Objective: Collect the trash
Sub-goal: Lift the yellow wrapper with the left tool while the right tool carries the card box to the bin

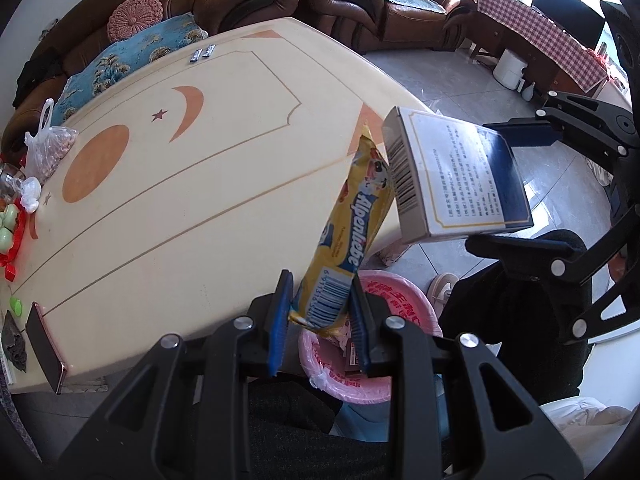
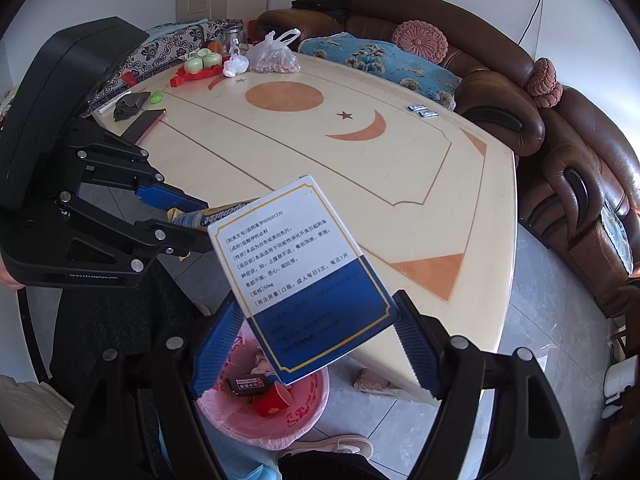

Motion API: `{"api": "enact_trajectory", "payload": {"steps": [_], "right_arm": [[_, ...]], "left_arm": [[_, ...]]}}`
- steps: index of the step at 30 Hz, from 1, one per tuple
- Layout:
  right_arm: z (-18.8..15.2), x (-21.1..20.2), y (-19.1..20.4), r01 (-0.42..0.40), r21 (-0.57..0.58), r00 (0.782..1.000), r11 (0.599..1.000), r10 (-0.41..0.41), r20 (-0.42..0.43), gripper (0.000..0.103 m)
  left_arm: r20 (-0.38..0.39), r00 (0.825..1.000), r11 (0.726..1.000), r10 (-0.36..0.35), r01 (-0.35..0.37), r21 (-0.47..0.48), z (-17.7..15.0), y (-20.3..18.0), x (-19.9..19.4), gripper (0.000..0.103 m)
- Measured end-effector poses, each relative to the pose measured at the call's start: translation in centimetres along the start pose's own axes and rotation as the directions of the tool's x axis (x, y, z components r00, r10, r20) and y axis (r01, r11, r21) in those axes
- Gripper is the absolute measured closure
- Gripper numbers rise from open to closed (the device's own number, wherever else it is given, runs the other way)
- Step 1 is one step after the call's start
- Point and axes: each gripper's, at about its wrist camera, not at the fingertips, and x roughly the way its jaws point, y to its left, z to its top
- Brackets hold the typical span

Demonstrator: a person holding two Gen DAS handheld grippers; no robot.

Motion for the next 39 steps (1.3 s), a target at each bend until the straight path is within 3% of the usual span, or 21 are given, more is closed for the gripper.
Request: {"api": "enact_trajectory", "payload": {"steps": [16, 39], "right_arm": [[-3.4, -1.4, 2.2, 0.006, -0.003, 1.000, 1.000, -0.006, -0.009, 0.030], [-7.7, 1.0, 5.4, -0.004, -0.059, 0.997, 0.998, 0.000, -0.080, 0.030]], "left_arm": [[0.020, 1.000, 0.997, 0.024, -0.025, 0.070, -3.5, -3.0, -0.8, 0.075], [-0.057, 0.998, 0.992, 0.022, -0.015, 0.124, -7.5, -4.9, 3.0, 0.075]]}}
